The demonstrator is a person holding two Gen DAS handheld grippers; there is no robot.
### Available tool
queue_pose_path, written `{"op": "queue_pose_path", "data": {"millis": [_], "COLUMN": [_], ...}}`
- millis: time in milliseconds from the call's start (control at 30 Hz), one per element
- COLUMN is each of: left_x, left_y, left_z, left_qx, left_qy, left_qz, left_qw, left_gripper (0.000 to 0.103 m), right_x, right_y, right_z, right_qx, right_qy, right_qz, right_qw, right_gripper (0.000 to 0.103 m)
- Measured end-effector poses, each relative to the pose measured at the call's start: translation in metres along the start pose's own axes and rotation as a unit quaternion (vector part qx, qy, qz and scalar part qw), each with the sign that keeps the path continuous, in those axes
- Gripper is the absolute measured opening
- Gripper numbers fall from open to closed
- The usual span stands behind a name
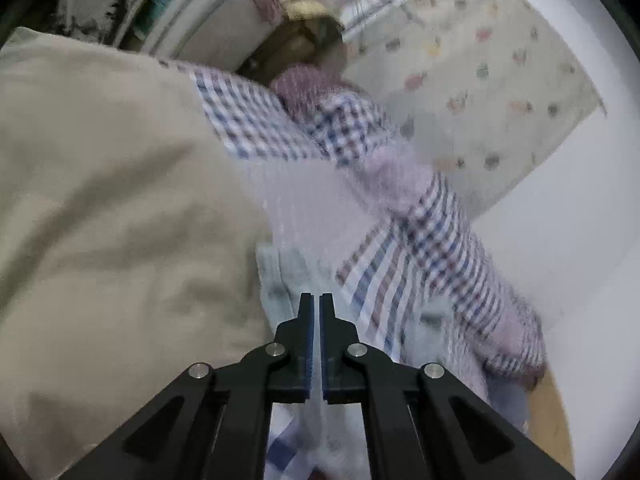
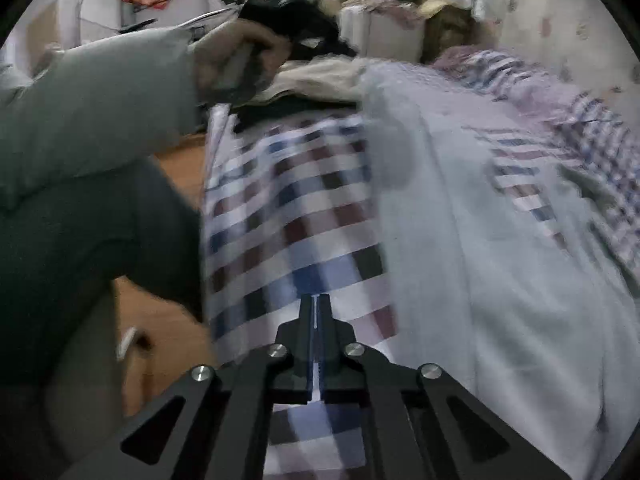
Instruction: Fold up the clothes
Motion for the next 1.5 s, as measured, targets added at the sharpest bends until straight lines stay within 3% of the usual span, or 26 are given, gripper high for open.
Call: {"op": "queue_pose_path", "data": {"millis": [67, 133, 200, 367, 467, 533, 567, 633, 833, 867, 1067, 1100, 1200, 1400, 1467, 1500], "left_x": [0.004, 0.009, 0.013, 0.005, 0.005, 0.004, 0.004, 0.001, -0.009, -0.011, -0.014, -0.014, -0.014, -0.012, -0.011, -0.011], "left_y": [0.007, 0.013, 0.020, 0.045, 0.058, 0.068, 0.070, 0.070, 0.037, 0.028, 0.021, 0.021, 0.022, 0.035, 0.041, 0.044], "left_z": [0.002, 0.004, 0.006, 0.012, 0.010, 0.009, 0.008, 0.004, -0.001, -0.002, -0.023, -0.027, -0.031, -0.032, -0.033, -0.034], "left_qx": [-0.004, -0.007, -0.011, -0.046, -0.068, -0.086, -0.093, -0.072, -0.023, -0.020, -0.031, -0.033, -0.045, -0.062, -0.063, -0.066], "left_qy": [0.020, 0.040, 0.059, 0.060, 0.055, 0.051, 0.046, 0.025, -0.021, -0.027, -0.051, -0.054, -0.051, -0.027, -0.024, -0.022], "left_qz": [-0.020, -0.040, -0.061, -0.062, -0.064, -0.067, -0.070, -0.068, -0.022, -0.008, -0.012, -0.013, -0.011, -0.026, -0.035, -0.039], "left_qw": [0.9996, 0.9984, 0.9963, 0.9952, 0.9941, 0.9927, 0.9921, 0.9948, 0.9993, 0.9994, 0.9982, 0.9979, 0.9976, 0.9974, 0.9971, 0.9968], "left_gripper": [0.021, 0.058, 0.066, 0.066, 0.062, 0.026, 0.021, 0.013, 0.010, 0.010, 0.009, 0.002, 0.002, 0.002, 0.002, 0.002], "right_x": [0.000, -0.001, -0.003, -0.005, -0.005, -0.004, -0.003, -0.002, -0.003, -0.005, -0.013, -0.015, -0.019, -0.012, -0.010, -0.010], "right_y": [0.002, 0.004, 0.005, 0.008, 0.009, 0.007, 0.007, 0.006, 0.012, 0.010, -0.002, -0.003, 0.003, 0.039, 0.041, 0.041], "right_z": [0.006, 0.013, 0.017, 0.022, 0.024, 0.028, 0.031, 0.036, 0.043, 0.043, 0.045, 0.044, 0.040, 0.047, 0.050, 0.052], "right_qx": [0.022, 0.038, 0.044, 0.045, 0.052, 0.061, 0.063, 0.067, 0.094, 0.095, 0.078, 0.078, 0.093, 0.128, 0.128, 0.127], "right_qy": [0.010, 0.020, 0.029, 0.033, 0.036, 0.043, 0.047, 0.053, 0.058, 0.058, 0.070, 0.069, 0.052, 0.033, 0.041, 0.046], "right_qz": [0.003, 0.005, 0.011, 0.016, 0.021, 0.027, 0.028, 0.028, 0.026, 0.031, 0.073, 0.078, 0.066, -0.001, 0.001, 0.002], "right_qw": [1.000, 0.999, 0.999, 0.998, 0.998, 0.997, 0.996, 0.996, 0.994, 0.993, 0.992, 0.992, 0.992, 0.991, 0.991, 0.991], "right_gripper": [0.004, 0.004, 0.007, 0.021, 0.028, 0.031, 0.032, 0.032, 0.032, 0.032, 0.032, 0.032, 0.032, 0.030, 0.029, 0.021]}}
Point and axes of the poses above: each gripper's, at about its wrist camera, not at the fingertips, and y roughly the way its jaws point, z to its right, x to its underside, the point moved 2 cm from there along y, roughly the way its jaws point, and after that the axes turned 11 degrees about -x, right-handed, at the moved point
